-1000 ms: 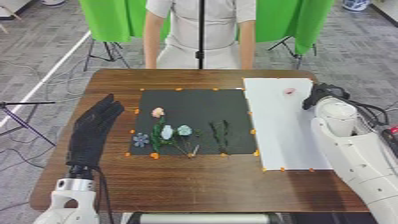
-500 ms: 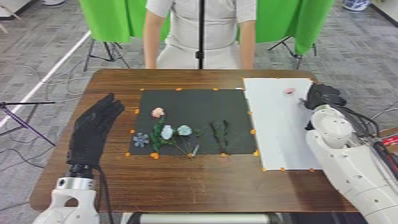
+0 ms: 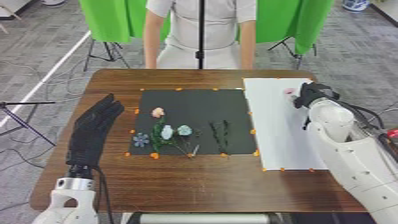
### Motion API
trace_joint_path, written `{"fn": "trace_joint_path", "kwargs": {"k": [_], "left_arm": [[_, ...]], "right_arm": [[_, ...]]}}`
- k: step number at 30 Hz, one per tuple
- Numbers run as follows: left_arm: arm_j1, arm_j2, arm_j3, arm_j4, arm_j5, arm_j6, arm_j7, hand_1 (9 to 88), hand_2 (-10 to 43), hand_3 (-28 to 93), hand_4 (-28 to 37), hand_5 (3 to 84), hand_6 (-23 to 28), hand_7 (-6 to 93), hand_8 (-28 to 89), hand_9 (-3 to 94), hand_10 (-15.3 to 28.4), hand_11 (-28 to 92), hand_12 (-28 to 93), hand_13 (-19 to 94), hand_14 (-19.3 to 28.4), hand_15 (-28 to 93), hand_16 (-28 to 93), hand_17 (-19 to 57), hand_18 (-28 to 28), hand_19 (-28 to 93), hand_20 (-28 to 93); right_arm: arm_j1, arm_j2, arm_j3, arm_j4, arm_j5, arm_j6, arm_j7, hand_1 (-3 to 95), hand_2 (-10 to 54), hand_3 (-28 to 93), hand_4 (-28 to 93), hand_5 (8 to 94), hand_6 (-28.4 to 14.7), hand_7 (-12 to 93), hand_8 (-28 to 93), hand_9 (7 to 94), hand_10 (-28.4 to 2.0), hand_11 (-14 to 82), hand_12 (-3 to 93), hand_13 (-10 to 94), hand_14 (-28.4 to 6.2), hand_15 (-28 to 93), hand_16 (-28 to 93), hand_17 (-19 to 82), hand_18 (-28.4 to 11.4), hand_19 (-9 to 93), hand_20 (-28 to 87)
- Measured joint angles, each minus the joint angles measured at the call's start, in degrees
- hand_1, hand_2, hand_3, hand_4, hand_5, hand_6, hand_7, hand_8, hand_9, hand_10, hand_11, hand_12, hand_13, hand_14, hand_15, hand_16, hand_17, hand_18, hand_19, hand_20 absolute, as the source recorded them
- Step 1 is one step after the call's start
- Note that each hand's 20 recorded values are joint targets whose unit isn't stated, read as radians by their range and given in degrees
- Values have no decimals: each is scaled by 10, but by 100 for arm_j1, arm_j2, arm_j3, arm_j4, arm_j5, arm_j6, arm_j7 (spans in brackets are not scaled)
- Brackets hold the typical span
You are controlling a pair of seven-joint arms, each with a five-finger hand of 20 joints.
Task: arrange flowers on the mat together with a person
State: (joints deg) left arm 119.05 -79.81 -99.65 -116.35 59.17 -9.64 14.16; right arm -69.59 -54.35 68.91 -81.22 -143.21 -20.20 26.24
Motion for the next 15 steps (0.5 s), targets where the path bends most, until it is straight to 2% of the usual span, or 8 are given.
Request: {"fn": "trace_joint_path", "kwargs": {"k": [2, 4, 8, 15], "left_arm": [[-1, 0, 0, 0, 1, -1, 0, 259, -82, 669, -176, 444, 30, 88, -52, 420, 117, 98, 163, 319, 157, 85, 58, 17, 139, 16, 157], [-1, 0, 0, 0, 2, -1, 0, 259, -83, 670, -175, 444, 30, 88, -53, 420, 117, 98, 164, 318, 157, 85, 57, 17, 139, 17, 158], [0, -4, -1, 0, 2, -1, 2, 259, -85, 671, -174, 444, 30, 88, -53, 420, 117, 98, 164, 318, 157, 85, 57, 17, 139, 17, 158], [-1, -4, -2, 1, 3, -3, 4, 261, -83, 668, -175, 445, 31, 86, -52, 420, 117, 98, 164, 317, 156, 84, 57, 17, 139, 17, 158]], "right_arm": [[122, -20, 5, 1, 56, -492, 4, 350, -95, 780, -282, 497, -31, 127, -100, 671, -136, 127, 168, 616, -106, 653, 314, 255, -185, 554, 415], [217, -45, 1, 11, 107, -685, 9, 346, -95, 779, -282, 491, -35, 123, -97, 666, -142, 122, 166, 617, -106, 652, 313, 255, -189, 556, 415], [305, -82, -92, 29, 117, -609, 36, 337, -95, 775, -283, 491, -37, 119, -94, 673, -146, 116, 165, 629, -104, 651, 311, 261, -194, 567, 414], [384, -248, -306, 216, 28, -104, 147, 343, -95, 755, -283, 514, -41, 122, -93, 701, -143, 121, 163, 656, -101, 658, 314, 277, -198, 585, 413]]}}
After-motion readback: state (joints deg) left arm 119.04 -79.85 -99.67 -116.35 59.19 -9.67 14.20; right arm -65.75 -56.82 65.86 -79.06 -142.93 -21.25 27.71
